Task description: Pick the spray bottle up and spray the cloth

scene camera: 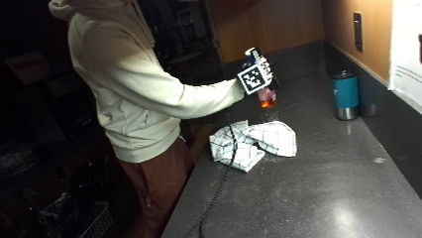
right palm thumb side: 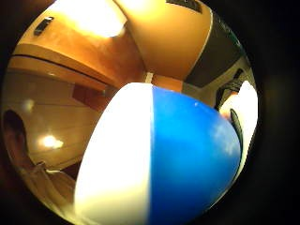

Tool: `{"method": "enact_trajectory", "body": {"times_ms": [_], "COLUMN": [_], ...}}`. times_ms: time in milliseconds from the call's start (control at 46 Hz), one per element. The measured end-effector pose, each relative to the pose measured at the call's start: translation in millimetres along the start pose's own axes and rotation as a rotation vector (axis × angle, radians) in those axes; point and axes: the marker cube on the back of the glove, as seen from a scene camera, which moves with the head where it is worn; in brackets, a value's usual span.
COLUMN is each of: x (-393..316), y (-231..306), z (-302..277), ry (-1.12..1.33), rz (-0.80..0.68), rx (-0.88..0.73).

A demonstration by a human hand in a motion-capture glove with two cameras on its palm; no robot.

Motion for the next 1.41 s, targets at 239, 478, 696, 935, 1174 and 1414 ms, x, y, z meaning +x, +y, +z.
{"method": "enact_trajectory", "body": {"times_ms": [239, 478, 696, 935, 1174, 1414], "x": [47, 67, 89, 98, 98, 48], "y": [-21, -37, -15, -15, 9, 22], "z": [39, 58, 56, 45, 14, -15], "ry": [0.04, 0.011, 0.078, 0.125, 0.147, -0.02], "rz": [0.062, 0.092, 0.112, 0.133, 0.106, 0.035], "rx": [0.082, 0.165, 0.006, -0.043, -0.058, -0.044]}}
